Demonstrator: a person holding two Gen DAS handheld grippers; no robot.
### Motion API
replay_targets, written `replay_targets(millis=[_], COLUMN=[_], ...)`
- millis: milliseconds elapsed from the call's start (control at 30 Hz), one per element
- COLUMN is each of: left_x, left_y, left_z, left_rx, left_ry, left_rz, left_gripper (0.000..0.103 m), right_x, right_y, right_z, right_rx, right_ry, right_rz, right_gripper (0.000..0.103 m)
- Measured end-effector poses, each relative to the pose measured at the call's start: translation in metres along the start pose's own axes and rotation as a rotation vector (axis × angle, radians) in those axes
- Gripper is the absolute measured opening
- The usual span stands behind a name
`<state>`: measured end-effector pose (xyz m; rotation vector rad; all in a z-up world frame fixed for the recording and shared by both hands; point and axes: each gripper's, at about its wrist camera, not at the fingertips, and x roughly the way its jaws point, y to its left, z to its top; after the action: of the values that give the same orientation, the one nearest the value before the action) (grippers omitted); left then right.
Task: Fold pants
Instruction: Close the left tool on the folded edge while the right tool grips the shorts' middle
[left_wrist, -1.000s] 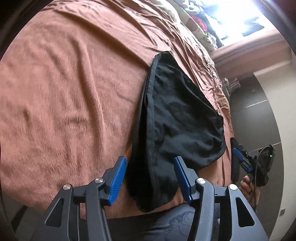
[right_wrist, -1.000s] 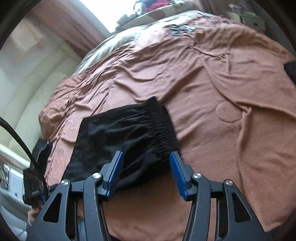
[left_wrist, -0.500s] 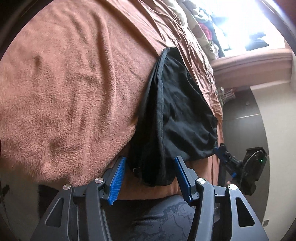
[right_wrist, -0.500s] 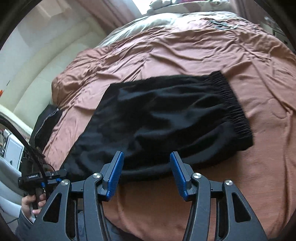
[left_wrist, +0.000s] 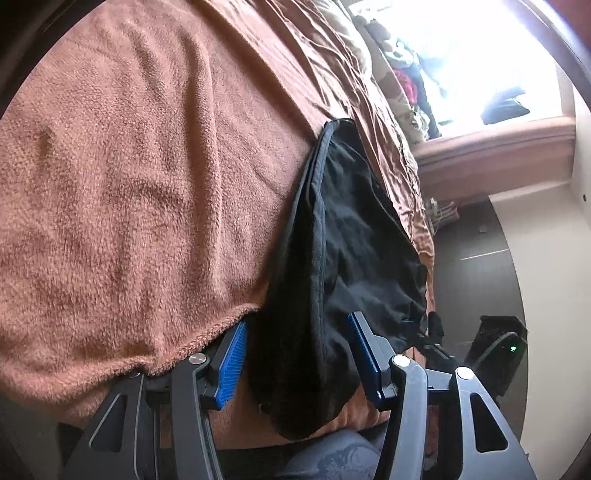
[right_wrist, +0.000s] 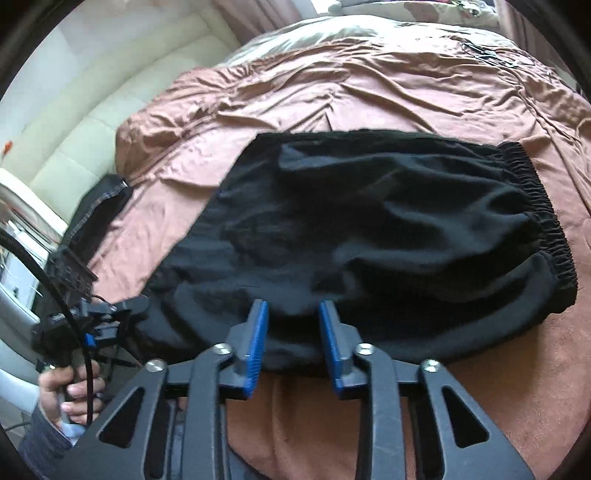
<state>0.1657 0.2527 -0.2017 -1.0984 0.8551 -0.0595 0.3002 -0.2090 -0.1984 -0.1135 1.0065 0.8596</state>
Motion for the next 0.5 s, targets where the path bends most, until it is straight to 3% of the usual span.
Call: replay_targets(millis=[67,167,300,500], left_x=[-0.004,-0.005,-0.008,-0.017], left_y=[0.001,0.001,0.008,0.012], left_z=[-0.006,-0.015,-0.023,-0.028], left_rx=[-0.019,-0.024,-0.059,-0.079], left_ry=[0.004,0.034,0.053,0.041], left_rz=[-0.012,0.003,0.006,-0.011], left_gripper=[0.054,0.041,0.013,0.012], right_x=[0.009,0.018,0.022,0.002], right_y=[0.003,0.007,0.013,0.014], right_z=[-0.005,-0.014,-0.020,0.000], right_rx=[-0.009,-0.023,-0.056,-0.035], right_ry=[0.032,0.074,0.133,0.115], right_rz=[-0.010,-0.027,-0.038,0.012], right_gripper=[0.015,0.012,0.012,0.012])
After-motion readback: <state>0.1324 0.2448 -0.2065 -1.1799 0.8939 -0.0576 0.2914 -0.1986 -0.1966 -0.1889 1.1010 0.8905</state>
